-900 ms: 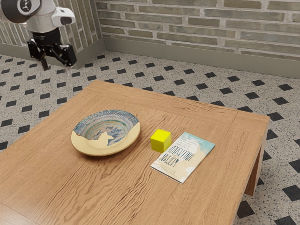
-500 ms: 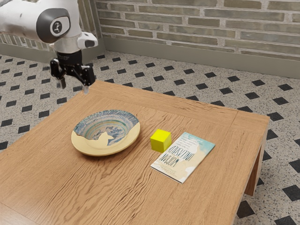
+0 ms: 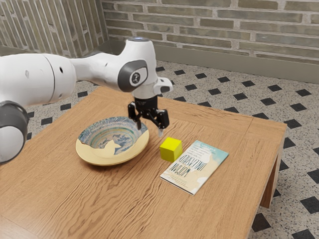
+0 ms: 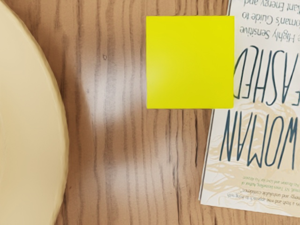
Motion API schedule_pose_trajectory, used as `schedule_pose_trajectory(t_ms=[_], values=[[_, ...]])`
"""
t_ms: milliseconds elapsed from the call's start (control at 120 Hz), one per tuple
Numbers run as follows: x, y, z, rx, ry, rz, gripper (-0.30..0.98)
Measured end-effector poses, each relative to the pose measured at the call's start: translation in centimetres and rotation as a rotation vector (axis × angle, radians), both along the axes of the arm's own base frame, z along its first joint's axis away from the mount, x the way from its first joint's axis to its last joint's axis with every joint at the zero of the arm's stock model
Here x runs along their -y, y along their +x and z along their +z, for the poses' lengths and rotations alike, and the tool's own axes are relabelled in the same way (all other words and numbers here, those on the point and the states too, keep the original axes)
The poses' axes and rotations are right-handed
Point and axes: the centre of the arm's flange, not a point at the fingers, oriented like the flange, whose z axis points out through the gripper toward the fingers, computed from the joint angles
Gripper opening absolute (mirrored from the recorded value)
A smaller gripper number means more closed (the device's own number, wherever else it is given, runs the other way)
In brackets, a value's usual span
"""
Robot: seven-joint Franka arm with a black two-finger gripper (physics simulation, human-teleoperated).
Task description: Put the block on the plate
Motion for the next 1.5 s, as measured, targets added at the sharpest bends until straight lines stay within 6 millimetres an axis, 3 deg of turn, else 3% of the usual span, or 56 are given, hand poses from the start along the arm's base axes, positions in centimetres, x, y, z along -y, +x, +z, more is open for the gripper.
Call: schedule_pose_trajectory(t_ms=[167,342,533,1308,1500], values=[[1.1,1.5,-4.4,0.004,-0.009,0.003,0.69],[1.9,4.9,-6.2,0.076,-0.012,-0.018,0.69],[2.2,5.7,-8.3,0.085,-0.014,-0.028,0.69],[3.2,5.4,-12.5,0.053,-0.026,-0.026,0.68],[3.1,5.5,-12.1,0.059,-0.018,-0.032,0.47]])
